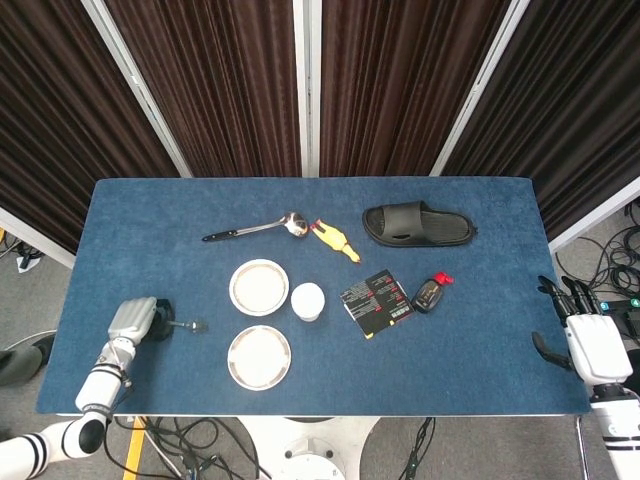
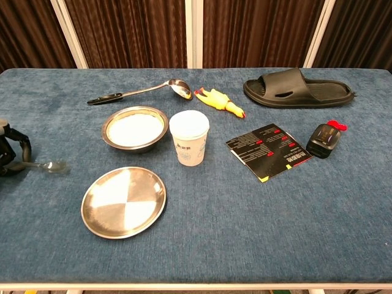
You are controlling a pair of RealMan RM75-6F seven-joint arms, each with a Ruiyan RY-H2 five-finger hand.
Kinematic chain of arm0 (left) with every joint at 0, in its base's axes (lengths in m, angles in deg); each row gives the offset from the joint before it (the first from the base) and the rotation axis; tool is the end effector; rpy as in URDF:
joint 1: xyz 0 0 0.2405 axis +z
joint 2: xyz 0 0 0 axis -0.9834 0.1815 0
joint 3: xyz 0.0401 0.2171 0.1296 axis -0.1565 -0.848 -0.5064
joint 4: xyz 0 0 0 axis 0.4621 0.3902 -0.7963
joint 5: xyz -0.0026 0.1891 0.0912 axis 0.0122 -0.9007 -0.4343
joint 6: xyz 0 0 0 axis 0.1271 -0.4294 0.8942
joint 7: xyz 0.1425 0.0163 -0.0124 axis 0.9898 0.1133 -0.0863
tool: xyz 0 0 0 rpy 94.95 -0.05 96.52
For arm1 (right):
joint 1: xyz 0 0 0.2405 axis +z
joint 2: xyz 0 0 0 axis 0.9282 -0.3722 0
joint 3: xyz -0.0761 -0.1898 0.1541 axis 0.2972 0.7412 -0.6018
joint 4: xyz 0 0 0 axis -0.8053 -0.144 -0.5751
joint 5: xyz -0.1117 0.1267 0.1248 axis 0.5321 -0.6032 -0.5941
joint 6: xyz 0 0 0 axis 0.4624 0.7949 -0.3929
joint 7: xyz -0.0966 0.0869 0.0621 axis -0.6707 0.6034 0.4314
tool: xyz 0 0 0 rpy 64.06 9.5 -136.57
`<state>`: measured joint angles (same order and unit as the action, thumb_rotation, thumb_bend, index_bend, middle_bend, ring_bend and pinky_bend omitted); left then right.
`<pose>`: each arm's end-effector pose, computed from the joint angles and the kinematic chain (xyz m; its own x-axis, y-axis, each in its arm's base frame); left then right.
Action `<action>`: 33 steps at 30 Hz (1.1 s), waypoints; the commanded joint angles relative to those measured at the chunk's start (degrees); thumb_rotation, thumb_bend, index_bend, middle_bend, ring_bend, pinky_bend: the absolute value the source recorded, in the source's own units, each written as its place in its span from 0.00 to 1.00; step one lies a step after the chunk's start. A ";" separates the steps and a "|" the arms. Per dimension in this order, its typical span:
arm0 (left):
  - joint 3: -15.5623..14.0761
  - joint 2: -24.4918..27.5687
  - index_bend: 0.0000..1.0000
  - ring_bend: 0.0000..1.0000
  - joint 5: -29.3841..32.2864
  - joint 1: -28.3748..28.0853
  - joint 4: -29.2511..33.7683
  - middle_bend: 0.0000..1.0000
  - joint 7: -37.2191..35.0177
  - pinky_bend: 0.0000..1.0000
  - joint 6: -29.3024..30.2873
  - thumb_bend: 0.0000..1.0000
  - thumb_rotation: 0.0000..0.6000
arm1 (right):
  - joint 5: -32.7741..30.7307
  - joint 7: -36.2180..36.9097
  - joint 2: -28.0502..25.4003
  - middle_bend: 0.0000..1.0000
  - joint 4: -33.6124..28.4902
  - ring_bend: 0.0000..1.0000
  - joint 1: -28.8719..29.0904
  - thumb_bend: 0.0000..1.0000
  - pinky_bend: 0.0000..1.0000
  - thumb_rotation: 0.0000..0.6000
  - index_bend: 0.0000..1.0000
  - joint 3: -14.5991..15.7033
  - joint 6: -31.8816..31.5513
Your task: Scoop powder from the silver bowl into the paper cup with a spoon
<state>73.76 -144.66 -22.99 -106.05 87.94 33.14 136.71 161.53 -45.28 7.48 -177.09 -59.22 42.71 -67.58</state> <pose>-0.3055 0.2903 0.0041 0.2414 0.4579 0.8556 0.9484 0.0755 -0.3079 -0.3099 -0.2057 0.1713 0.3450 -0.0557 0.9370 -0.9373 -0.0725 0.3408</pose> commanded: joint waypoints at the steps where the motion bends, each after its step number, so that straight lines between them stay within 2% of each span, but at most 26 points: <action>1: 0.76 1.51 0.63 0.95 -0.64 -0.77 1.50 0.98 0.21 1.00 0.23 0.48 1.00 | 0.10 0.01 -0.14 0.20 -0.06 0.00 0.02 0.28 0.04 1.00 0.05 -0.07 -0.11; 8: 4.47 3.69 0.63 0.95 0.74 -6.07 2.99 0.98 6.68 1.00 0.33 0.48 1.00 | 0.35 -0.37 -0.99 0.20 -0.26 0.00 0.21 0.28 0.04 1.00 0.05 -0.53 -0.58; 14: 6.74 1.36 0.63 0.95 5.47 -12.55 1.81 0.98 17.23 1.00 0.58 0.49 1.00 | 0.21 -0.76 -1.95 0.20 -0.71 0.00 0.29 0.28 0.04 1.00 0.05 -1.01 -1.00; 19: 5.90 -2.31 0.63 0.95 7.56 -16.65 -0.24 0.98 27.43 1.00 3.56 0.49 1.00 | -0.26 -0.92 -2.43 0.20 -0.87 0.00 0.24 0.28 0.04 1.00 0.05 -1.15 -0.88; 26: 3.59 -6.77 0.64 0.95 7.51 -20.62 -1.56 0.98 43.09 1.00 10.60 0.50 1.00 | -0.61 -1.05 -2.23 0.20 -0.79 0.00 0.52 0.28 0.04 1.00 0.05 -1.18 -0.19; 33: 2.53 -9.83 0.64 0.95 8.65 -22.20 -0.74 0.98 51.60 1.00 14.28 0.50 1.00 | -0.99 -0.90 -2.05 0.21 -0.58 0.00 0.47 0.28 0.04 1.00 0.05 -1.13 0.07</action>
<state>76.82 -153.12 -14.97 -127.39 87.00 83.05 149.54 160.54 -46.18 5.43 -177.68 -58.75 41.58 -67.51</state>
